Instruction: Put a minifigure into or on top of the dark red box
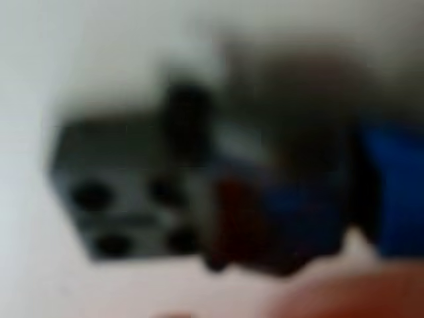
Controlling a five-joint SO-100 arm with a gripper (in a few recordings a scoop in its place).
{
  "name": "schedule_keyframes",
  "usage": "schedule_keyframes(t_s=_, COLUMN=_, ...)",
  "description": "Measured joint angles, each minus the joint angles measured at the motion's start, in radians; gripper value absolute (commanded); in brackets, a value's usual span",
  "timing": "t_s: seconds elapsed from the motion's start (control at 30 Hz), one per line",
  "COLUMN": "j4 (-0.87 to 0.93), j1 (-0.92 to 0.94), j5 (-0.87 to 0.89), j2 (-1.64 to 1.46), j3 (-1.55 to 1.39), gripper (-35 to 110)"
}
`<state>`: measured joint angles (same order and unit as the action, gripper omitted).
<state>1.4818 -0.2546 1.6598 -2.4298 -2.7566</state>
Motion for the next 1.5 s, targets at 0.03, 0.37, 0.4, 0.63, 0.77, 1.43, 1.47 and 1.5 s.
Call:
schedule_keyframes(t_s=0.03, j4=-0.009, j1=-0.002, j5=0.0, j2=-0.028, j3=-0.014, gripper=20)
schedule_keyframes(t_s=0.37, j4=-0.046, j1=-0.091, j5=0.032, j2=-0.161, j3=-0.069, gripper=19)
schedule_keyframes(t_s=0.4, j4=-0.046, j1=-0.087, j5=0.032, j2=-0.161, j3=-0.069, gripper=19)
schedule_keyframes(t_s=0.63, j4=-0.133, j1=-0.155, j5=0.051, j2=-0.206, j3=-0.103, gripper=19)
schedule_keyframes(t_s=0.77, j4=-0.238, j1=-0.225, j5=0.106, j2=-0.229, j3=-0.133, gripper=19)
schedule_keyframes(t_s=1.43, j4=0.043, j1=-0.245, j5=0.291, j2=-0.397, j3=0.089, gripper=19)
schedule_keyframes(t_s=1.47, j4=0.034, j1=-0.27, j5=0.342, j2=-0.38, j3=0.097, gripper=19)
schedule_keyframes(t_s=1.5, j4=0.012, j1=-0.296, j5=0.397, j2=-0.37, j3=0.103, gripper=19)
